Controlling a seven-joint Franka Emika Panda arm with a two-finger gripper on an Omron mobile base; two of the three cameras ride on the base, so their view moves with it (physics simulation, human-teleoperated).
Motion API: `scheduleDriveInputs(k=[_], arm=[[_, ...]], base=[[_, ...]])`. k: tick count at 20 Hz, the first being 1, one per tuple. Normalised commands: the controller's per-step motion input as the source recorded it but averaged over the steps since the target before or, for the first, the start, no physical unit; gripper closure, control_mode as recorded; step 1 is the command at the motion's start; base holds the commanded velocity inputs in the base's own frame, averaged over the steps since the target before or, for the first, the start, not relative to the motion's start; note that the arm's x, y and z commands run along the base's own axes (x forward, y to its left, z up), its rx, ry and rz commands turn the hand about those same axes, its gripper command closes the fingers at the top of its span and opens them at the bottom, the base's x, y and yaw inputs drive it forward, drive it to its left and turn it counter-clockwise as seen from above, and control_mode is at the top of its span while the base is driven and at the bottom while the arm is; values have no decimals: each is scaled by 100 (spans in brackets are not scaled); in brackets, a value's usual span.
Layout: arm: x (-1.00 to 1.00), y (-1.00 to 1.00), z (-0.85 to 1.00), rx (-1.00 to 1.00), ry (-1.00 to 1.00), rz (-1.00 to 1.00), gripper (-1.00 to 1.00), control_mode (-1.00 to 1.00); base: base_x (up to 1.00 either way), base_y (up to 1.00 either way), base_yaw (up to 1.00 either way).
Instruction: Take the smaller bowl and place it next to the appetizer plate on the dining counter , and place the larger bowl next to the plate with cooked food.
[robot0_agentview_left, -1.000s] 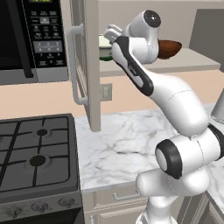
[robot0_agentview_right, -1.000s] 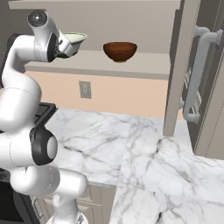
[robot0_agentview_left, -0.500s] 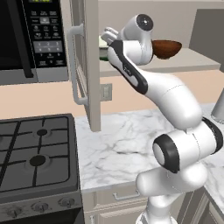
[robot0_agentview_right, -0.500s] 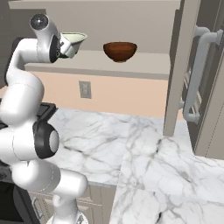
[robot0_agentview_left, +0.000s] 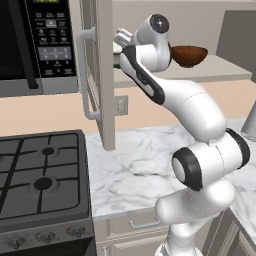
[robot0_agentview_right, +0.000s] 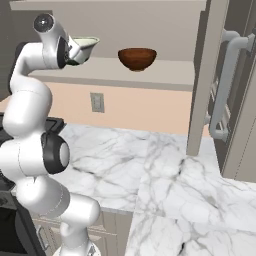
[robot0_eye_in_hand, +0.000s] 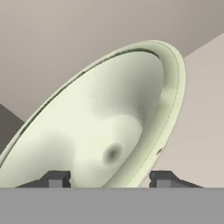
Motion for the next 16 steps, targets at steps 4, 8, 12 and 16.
scheduleDriveInputs(k=[4,8,12,16], arm=[[4,4,0,0,0,0,100,-100],[-2,0,0,0,0,-2,100,-100],[-71,0,-23,0,0,-11,100,-100],[-100,-7,-8,0,-6,-10,100,-100]], base=[[0,0,0],[0,0,0],[0,0,0],[0,0,0]])
